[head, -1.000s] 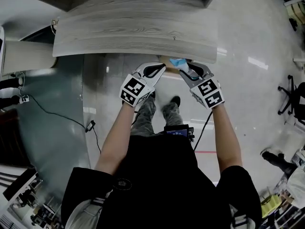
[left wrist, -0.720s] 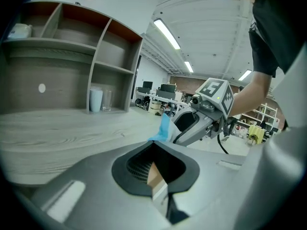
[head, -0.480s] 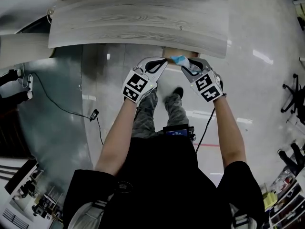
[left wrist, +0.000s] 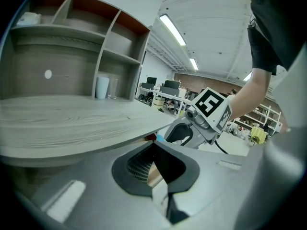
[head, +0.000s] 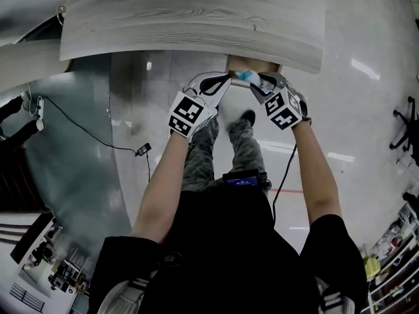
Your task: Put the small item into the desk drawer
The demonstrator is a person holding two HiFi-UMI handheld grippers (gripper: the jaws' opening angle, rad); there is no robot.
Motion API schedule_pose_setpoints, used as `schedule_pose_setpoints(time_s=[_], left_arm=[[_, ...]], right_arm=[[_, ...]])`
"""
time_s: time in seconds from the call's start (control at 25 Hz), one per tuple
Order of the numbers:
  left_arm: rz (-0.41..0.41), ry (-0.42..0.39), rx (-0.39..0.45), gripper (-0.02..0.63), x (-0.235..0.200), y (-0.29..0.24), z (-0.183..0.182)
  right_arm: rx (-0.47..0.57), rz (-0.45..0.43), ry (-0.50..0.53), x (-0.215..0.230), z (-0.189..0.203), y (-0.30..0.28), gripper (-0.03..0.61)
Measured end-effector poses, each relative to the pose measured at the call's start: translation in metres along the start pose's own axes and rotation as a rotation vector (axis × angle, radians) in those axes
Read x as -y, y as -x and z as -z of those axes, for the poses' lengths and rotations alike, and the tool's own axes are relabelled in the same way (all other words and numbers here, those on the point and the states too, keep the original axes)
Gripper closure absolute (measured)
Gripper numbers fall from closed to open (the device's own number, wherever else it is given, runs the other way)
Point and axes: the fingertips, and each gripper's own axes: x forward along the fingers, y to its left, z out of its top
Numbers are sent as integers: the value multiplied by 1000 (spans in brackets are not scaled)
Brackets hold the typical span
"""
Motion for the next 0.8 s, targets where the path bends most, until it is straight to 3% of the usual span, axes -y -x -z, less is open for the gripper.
schedule_pose_setpoints(time_s=[0.8], left_arm=[[-9,26,-40,614,-15,-6,43]], right_arm=[[-124,-39,110,0,28,-64,425]])
